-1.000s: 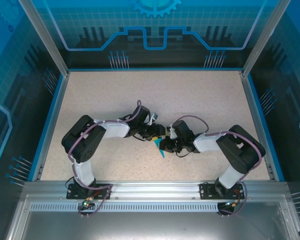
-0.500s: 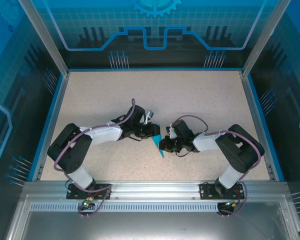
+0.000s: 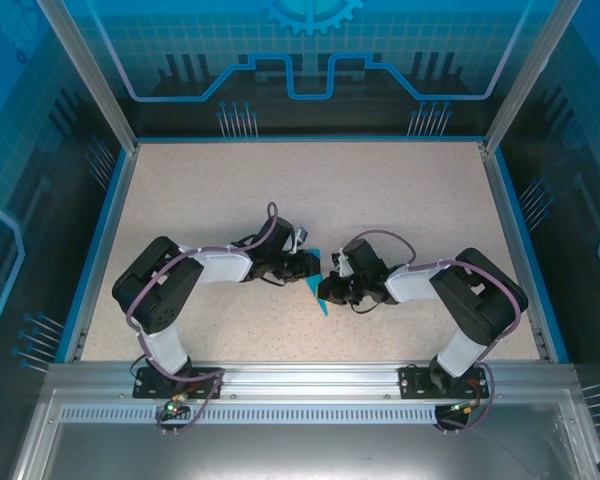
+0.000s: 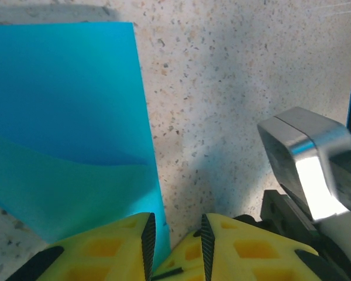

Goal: Fold a paper plane with a square sheet of paper (pick it up from the middle)
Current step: Fold the wing for the fifth time at the center of the table.

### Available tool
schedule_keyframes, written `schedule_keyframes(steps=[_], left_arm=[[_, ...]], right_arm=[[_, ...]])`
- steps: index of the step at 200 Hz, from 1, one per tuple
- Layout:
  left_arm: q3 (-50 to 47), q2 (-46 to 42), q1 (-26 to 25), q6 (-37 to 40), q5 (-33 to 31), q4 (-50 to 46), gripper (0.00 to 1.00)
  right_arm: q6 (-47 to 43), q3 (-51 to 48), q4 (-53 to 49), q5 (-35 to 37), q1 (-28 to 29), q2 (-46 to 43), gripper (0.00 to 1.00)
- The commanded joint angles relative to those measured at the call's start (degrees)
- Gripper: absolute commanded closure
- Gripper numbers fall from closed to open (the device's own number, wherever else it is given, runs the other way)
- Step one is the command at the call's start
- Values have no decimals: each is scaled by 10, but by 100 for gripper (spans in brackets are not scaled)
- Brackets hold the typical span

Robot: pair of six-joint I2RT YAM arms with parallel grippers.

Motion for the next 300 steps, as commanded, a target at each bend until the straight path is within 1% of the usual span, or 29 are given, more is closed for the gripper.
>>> schedule_keyframes(steps=[1,84,142,162,208,229,243,260,275,300], left_arm=[[-3,16,-2,6,-9,16,69],[24,51,-2,25,-13,-11,69],[27,53,-3,19,1,-24,69],[27,52,-2,16,6,-24,68],[31,53,-4,13,14,-27,68],[33,52,-4,12,17,-27,68],[33,51,-4,11,18,-25,68],[35,47,-4,17,15,-30,68],[36,37,-3,29,-1,-41,67],[40,15,0,50,-3,-46,61]], right_arm=[[-6,-25,-105,50,12,41,93],[-19,-17,-138,55,12,2,93],[-20,13,-91,19,12,-58,89],[-20,30,-86,17,15,-69,87],[-11,38,-50,3,19,-39,84],[-15,36,-60,33,19,-23,84],[-26,39,-84,40,15,-3,89],[-32,28,-99,46,14,12,92],[-41,20,-127,57,13,14,93],[-53,4,-143,56,6,8,94]])
